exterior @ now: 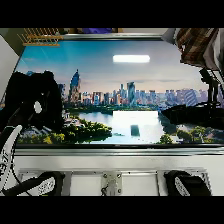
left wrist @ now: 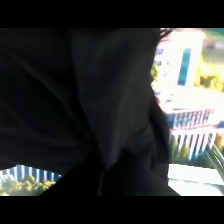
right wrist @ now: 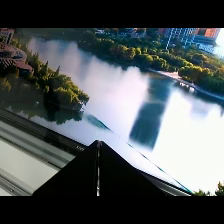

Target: Fold the clothes and pants, and hang the long-sleeved shirts on hangers.

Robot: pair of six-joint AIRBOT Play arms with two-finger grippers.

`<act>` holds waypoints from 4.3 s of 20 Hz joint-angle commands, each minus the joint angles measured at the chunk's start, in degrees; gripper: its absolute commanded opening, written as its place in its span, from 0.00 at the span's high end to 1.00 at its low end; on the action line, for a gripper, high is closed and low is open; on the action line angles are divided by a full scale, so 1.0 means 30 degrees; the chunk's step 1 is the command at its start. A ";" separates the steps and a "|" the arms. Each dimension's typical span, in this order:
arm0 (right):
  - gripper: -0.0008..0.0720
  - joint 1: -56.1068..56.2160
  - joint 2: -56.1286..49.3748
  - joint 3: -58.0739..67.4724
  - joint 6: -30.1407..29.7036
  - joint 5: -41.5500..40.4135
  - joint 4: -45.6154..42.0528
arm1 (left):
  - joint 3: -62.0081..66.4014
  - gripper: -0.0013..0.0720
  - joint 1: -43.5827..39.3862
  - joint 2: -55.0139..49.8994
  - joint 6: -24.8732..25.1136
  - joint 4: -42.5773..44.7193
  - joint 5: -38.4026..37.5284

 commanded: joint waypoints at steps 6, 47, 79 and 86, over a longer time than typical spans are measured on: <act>0.97 0.0015 0.0000 -0.0007 0.0000 -0.0007 0.0015 | 0.6331 0.96 -0.7883 0.3730 -0.0568 -0.1756 -0.0561; 0.26 -0.5821 -0.2885 -0.2229 -0.0430 0.0036 0.1566 | 1.6487 0.06 -0.2922 -1.0688 0.9661 -1.1205 -0.3002; 0.97 0.0051 -1.1766 -0.4656 -0.0299 -0.9792 0.3694 | 2.1595 0.96 -0.5319 -1.1264 0.7927 -0.9646 -0.4095; 0.97 -0.0998 -0.5173 0.8495 -0.1559 -0.7956 0.3679 | 2.1587 0.96 -0.6076 0.0911 0.7395 -0.9107 -0.2455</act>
